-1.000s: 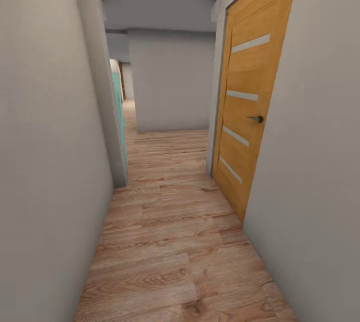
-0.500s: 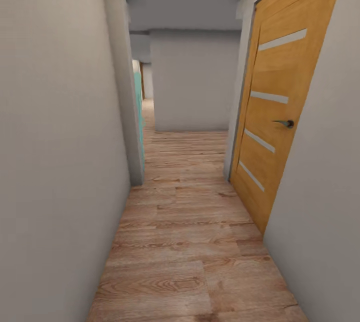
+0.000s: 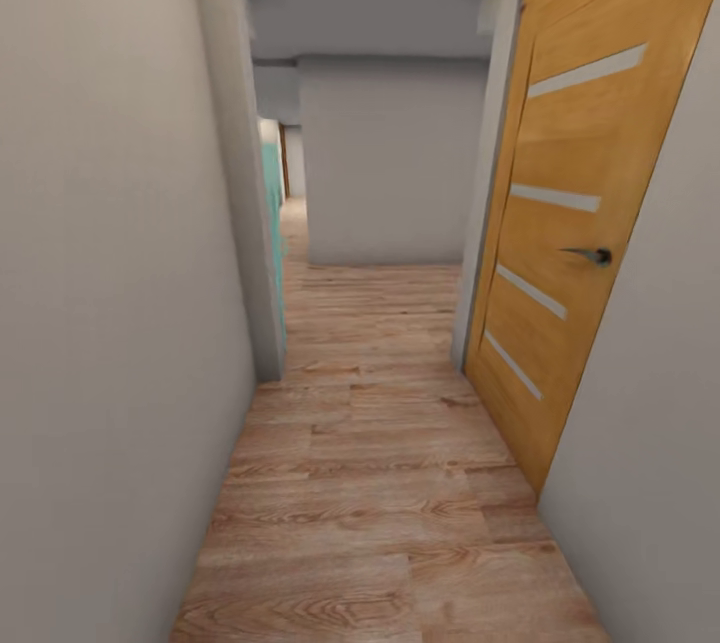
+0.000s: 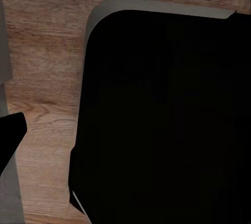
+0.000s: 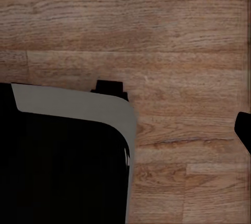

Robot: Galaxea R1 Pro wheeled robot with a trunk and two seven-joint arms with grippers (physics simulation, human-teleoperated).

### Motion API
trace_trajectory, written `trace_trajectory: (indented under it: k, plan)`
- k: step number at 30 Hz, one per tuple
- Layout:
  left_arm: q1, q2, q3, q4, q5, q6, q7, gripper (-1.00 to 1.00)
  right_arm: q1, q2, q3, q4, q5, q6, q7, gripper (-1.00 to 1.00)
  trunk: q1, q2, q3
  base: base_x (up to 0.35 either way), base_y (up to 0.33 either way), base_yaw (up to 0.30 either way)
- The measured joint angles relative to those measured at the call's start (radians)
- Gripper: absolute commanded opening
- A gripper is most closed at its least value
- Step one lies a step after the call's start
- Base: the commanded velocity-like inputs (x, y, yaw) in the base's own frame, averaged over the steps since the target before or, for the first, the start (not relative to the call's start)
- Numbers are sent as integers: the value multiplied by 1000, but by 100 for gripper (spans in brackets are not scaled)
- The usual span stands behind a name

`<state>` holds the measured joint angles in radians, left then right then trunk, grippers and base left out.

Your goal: Move the two storage containers from the living room to the garage. In the garage, place one container on the floor and stack the other container on top of it (either order is fine).

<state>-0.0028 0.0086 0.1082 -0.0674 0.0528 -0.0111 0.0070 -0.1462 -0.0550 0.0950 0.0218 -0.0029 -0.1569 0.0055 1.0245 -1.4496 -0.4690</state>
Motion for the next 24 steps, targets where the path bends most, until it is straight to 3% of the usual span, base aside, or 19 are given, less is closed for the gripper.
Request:
trace_trajectory:
  k: [17, 24]
  plan:
    - [0, 2, -1, 1, 2, 2, 0, 100, 0, 1, -3, 0, 0, 6, 0, 100, 0, 0, 0, 312, -147, 2]
    - [0, 2, -2, 4, 3, 11, 0, 100, 0, 1, -2, 0, 1, 5, 0, 100, 0, 0, 0, 318, -58, 162]
